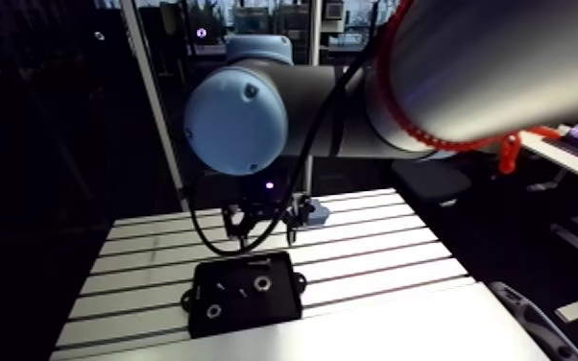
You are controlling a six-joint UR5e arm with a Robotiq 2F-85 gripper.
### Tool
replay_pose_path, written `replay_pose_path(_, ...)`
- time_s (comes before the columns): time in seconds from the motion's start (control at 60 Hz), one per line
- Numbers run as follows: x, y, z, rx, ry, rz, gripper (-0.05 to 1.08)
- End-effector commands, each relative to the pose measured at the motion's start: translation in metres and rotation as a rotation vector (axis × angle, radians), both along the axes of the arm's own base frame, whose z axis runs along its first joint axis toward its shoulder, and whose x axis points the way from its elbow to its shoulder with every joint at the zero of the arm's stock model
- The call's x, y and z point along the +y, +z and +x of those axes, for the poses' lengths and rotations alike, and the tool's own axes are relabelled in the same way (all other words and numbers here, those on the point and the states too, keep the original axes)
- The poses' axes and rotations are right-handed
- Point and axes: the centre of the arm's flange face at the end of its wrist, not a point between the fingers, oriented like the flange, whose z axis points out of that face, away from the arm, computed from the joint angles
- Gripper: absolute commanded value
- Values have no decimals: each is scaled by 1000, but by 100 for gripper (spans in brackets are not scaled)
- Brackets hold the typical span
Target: Pick up the bearing and press it into the housing until flush.
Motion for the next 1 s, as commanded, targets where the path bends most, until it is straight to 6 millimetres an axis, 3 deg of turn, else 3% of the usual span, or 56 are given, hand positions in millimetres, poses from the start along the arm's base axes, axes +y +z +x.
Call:
replay_pose_path(0.017, -8, -14, -2, -15, 11, -2, 25)
replay_pose_path(1.0, -10, -63, 2, -17, 33, 39, 38)
